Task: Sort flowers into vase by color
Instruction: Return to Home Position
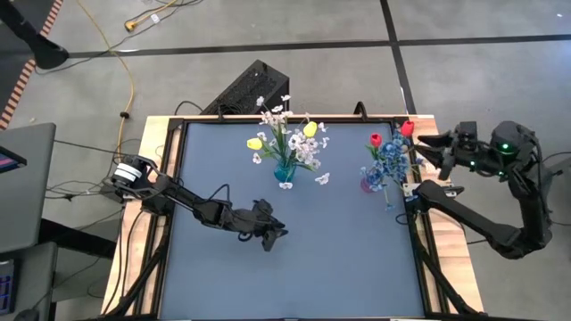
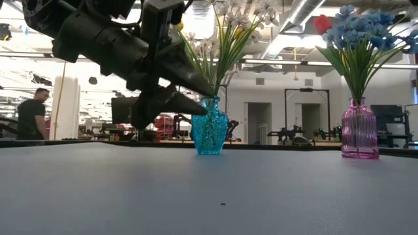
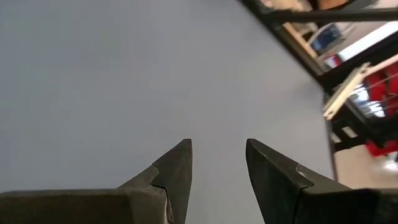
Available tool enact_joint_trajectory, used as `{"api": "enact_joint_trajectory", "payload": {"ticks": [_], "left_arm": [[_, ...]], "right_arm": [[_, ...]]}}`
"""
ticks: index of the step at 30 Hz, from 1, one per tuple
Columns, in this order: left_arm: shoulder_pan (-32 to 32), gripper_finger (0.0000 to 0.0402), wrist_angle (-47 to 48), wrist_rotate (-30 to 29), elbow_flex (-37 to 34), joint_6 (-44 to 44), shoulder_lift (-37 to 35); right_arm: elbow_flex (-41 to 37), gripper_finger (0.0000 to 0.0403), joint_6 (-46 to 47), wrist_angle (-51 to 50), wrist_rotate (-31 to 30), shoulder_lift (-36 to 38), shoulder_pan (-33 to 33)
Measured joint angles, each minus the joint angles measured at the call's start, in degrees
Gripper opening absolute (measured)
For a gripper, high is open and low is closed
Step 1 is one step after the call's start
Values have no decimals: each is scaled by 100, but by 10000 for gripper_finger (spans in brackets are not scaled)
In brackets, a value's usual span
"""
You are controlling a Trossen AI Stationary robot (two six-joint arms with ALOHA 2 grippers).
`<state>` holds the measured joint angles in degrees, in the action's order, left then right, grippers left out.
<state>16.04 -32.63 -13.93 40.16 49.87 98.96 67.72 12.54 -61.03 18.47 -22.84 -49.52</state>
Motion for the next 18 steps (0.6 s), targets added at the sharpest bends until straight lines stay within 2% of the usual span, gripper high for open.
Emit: {"api": "enact_joint_trajectory", "payload": {"ticks": [6,11,15,18], "left_arm": [[-124,139,-394,92,4,-367,-2],[-418,139,-394,676,9,-585,-78],[-640,139,-350,956,9,-747,-229],[-747,139,-213,1005,9,-832,-368]], "right_arm": [[-282,229,383,525,1465,12,-13],[-801,209,545,1523,2542,12,-11],[-1091,180,553,2461,2961,12,-2],[-1117,149,518,2760,3087,12,-2]]}}
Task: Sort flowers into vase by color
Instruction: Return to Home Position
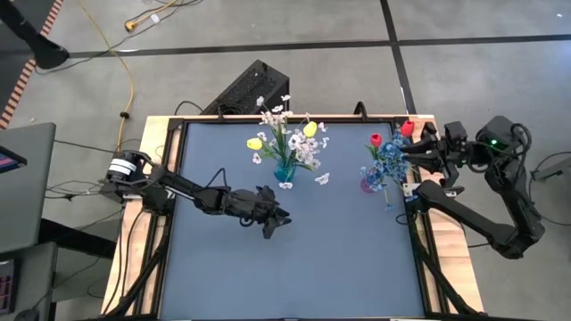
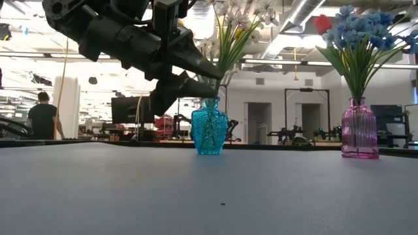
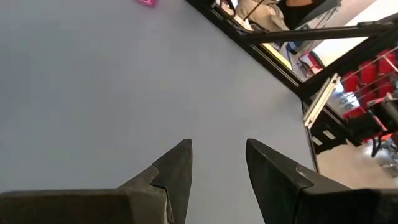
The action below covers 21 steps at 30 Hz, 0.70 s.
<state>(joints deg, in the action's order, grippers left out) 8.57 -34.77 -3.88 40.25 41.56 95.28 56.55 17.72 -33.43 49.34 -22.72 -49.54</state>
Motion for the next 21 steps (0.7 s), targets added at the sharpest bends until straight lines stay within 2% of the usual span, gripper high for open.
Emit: {"api": "enact_joint_trajectory", "payload": {"ticks": [3,7,8,16,21], "left_arm": [[-38,139,236,-41,0,-67,-128],[-49,139,548,-268,2,-198,-232],[-49,139,581,-316,2,-222,-233],[-114,139,673,-430,2,-340,-233],[-119,139,683,-430,2,-289,-233]], "right_arm": [[100,104,-181,41,-118,41,2],[134,27,-304,245,-676,114,0],[132,18,-331,358,-815,116,-4],[121,16,-1060,749,-945,196,-4],[-308,16,-1022,1045,-633,396,2]]}}
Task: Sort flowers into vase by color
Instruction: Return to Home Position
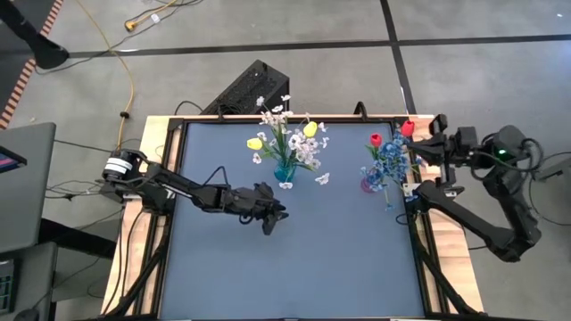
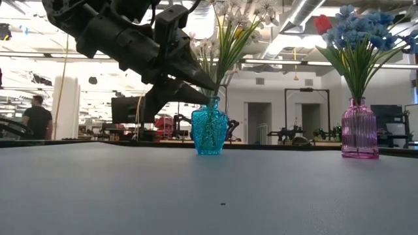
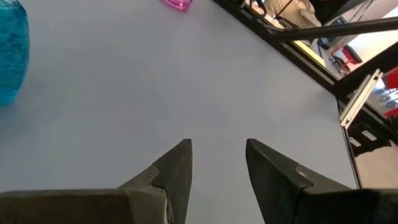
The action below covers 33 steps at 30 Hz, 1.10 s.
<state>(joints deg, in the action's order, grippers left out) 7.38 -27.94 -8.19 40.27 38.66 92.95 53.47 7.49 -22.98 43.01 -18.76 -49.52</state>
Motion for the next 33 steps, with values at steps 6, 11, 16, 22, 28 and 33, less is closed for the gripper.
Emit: {"api": "enact_joint_trajectory", "payload": {"ticks": [6,11,16,22,28,33], "left_arm": [[2,139,28,39,0,130,0],[2,139,30,253,0,177,0],[7,139,50,331,0,209,0],[-30,139,103,287,0,155,0],[-95,139,165,298,0,153,-2],[-94,139,163,302,0,157,-2]], "right_arm": [[-1364,16,1316,2127,219,436,0],[-2304,16,2277,3174,220,807,0],[-2780,16,2616,3838,213,1395,66],[-3068,16,2509,4281,47,1853,274],[-3073,16,635,4405,-1630,1853,326],[-3060,18,-1073,4618,-3680,1822,326]]}}
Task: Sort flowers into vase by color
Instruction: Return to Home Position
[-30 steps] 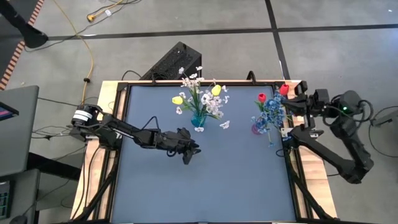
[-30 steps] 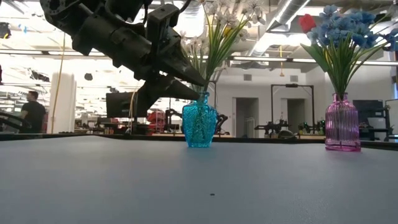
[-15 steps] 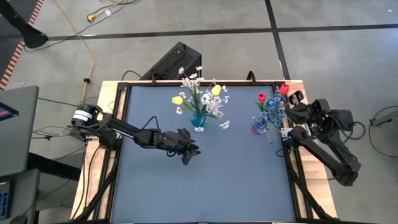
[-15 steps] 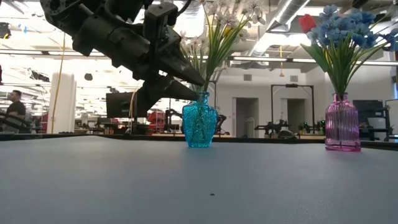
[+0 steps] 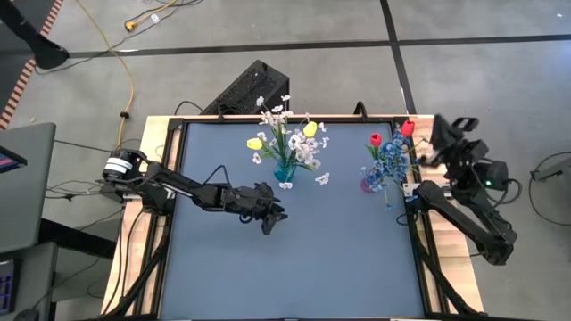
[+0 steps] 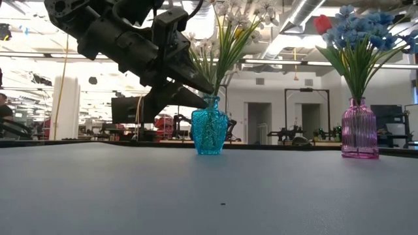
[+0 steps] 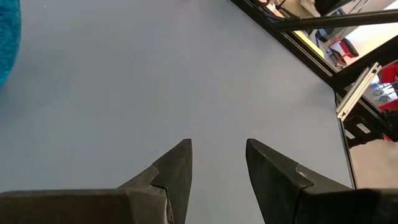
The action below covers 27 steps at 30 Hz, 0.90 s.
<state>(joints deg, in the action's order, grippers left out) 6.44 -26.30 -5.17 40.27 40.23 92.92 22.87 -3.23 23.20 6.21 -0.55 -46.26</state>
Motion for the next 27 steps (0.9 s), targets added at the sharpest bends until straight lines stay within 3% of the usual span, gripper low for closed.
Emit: {"api": "enact_joint_trajectory", "payload": {"ticks": [3,12,21,27], "left_arm": [[0,139,0,0,0,4,0],[0,139,2,105,0,7,0],[181,139,15,131,0,9,0],[225,139,126,-13,0,9,0]], "right_arm": [[23,23,-309,-87,-1256,-12,0],[29,17,-392,-1771,-3458,-12,0],[488,17,156,-4568,-3651,27,0],[987,17,253,-5170,-3965,27,0]]}}
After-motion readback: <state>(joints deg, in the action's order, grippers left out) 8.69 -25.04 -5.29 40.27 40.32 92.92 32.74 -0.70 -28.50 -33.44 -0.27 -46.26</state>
